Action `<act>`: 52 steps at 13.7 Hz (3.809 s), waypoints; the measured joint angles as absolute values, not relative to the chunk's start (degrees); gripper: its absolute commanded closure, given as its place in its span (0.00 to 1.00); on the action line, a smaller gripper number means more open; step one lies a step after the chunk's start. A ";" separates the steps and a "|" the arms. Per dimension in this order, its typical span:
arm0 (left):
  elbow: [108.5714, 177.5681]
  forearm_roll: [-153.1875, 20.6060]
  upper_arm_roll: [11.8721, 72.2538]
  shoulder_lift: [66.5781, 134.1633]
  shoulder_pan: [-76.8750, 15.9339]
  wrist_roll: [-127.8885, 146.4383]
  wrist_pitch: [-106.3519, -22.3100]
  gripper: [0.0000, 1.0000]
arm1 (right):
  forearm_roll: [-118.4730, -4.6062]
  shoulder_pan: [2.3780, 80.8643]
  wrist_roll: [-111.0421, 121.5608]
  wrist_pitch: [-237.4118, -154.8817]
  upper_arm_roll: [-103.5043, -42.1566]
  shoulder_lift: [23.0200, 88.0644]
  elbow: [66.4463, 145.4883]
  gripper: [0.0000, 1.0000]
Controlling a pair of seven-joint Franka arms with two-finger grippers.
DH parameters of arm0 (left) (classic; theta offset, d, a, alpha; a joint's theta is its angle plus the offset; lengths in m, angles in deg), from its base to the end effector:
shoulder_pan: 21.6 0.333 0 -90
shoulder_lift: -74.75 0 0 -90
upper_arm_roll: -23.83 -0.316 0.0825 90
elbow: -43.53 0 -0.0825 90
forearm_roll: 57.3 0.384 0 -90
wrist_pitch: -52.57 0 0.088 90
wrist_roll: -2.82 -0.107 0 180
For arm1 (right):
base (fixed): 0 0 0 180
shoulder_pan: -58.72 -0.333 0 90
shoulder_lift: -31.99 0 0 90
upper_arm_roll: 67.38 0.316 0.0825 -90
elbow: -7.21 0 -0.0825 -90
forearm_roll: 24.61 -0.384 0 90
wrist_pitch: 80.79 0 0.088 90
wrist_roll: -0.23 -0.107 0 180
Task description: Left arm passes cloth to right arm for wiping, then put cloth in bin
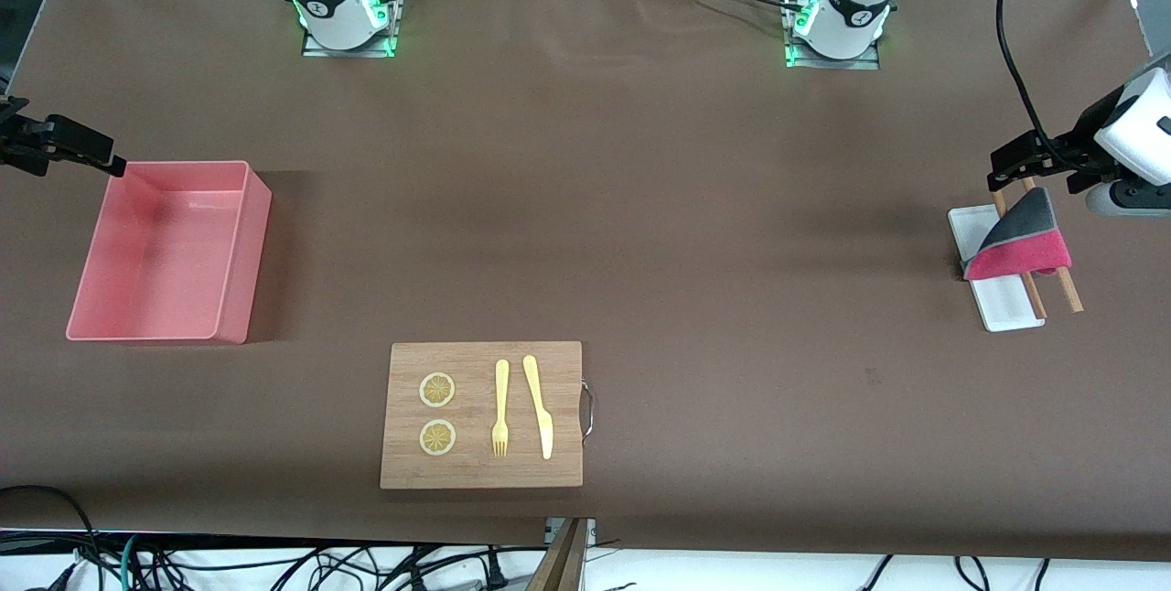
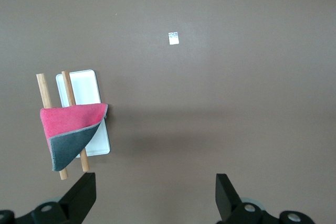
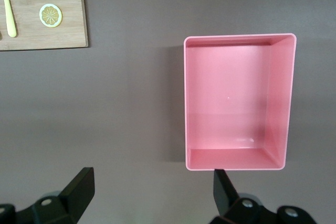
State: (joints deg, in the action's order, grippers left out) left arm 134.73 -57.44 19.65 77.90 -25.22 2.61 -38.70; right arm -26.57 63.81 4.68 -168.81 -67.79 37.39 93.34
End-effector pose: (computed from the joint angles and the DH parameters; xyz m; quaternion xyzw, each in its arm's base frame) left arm 0.5710 0.0042 0.5856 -0.9996 -0.0031 0.0268 0.0006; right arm 0.5769 -0.0516 0.5999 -0.9993 0.0091 0.0291 0.0194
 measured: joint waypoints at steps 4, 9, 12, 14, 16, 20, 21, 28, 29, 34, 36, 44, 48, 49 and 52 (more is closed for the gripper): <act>134.51 -57.44 19.65 77.91 -25.21 2.81 -37.26 0.00 | -26.57 63.81 4.68 -168.81 -67.79 37.39 93.34 0.00; 133.02 -57.44 19.64 78.39 -25.22 2.89 -36.93 0.00 | -26.57 63.81 4.68 -168.80 -67.80 37.39 93.34 0.00; 132.91 -57.30 19.64 78.63 -25.22 2.89 -36.31 0.00 | -26.56 63.84 4.68 -168.80 -67.90 37.39 93.34 0.00; 132.87 -56.38 19.68 78.76 -25.24 2.89 -36.16 0.00 | -26.54 63.86 4.68 -168.80 -67.96 37.37 93.30 0.00; 132.85 -55.97 19.77 78.82 -25.30 2.89 -36.06 0.00 | -26.47 63.86 4.68 -168.79 -67.96 37.28 93.29 0.00; 132.83 -55.91 19.86 78.84 -25.37 2.89 -35.96 0.00 | -25.67 63.86 4.68 -168.41 -67.90 36.90 93.81 0.00; 132.82 -55.91 19.86 78.84 -25.37 2.89 -35.95 0.00 | -25.50 63.85 4.68 -168.18 -67.86 36.69 94.07 0.00; 132.70 -55.90 19.69 78.84 -25.29 2.89 -35.22 0.00 | -24.19 63.81 4.67 -166.99 -66.03 36.00 94.40 0.00; 132.70 -55.90 19.56 78.86 -25.24 2.89 -34.99 0.00 | -24.19 63.82 4.67 -166.99 -66.05 36.08 94.41 0.00; 132.72 -55.66 19.07 81.37 -22.71 2.89 -34.65 0.00 | -24.19 63.88 4.67 -166.99 -66.26 36.18 94.43 0.00; 132.95 -53.75 18.93 84.19 -20.49 2.75 -34.64 0.00 | -24.19 63.91 4.67 -166.99 -66.50 36.18 94.44 0.00; 142.20 -52.14 18.70 89.14 -8.22 -7.51 -47.24 0.00 | -24.19 63.94 4.67 -167.03 -66.80 36.25 94.33 0.00; 144.55 -52.61 18.76 92.34 -3.50 -11.64 -50.66 0.00 | -24.19 63.94 4.67 -167.03 -66.80 36.26 94.30 0.00; 145.99 -52.77 18.78 92.63 -2.52 -12.46 -52.62 0.00 | -24.19 63.94 4.67 -167.03 -66.79 36.26 94.30 0.00; 149.74 -54.87 18.80 93.06 -0.77 -14.33 -56.39 0.00 | -24.19 63.94 4.67 -167.03 -66.80 36.27 94.29 0.00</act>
State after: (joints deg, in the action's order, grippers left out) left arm 149.74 -54.87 18.80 93.06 -0.77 -14.33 -56.39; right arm -24.19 63.94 4.67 -167.03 -66.80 36.27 94.29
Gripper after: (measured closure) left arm 0.000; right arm 0.000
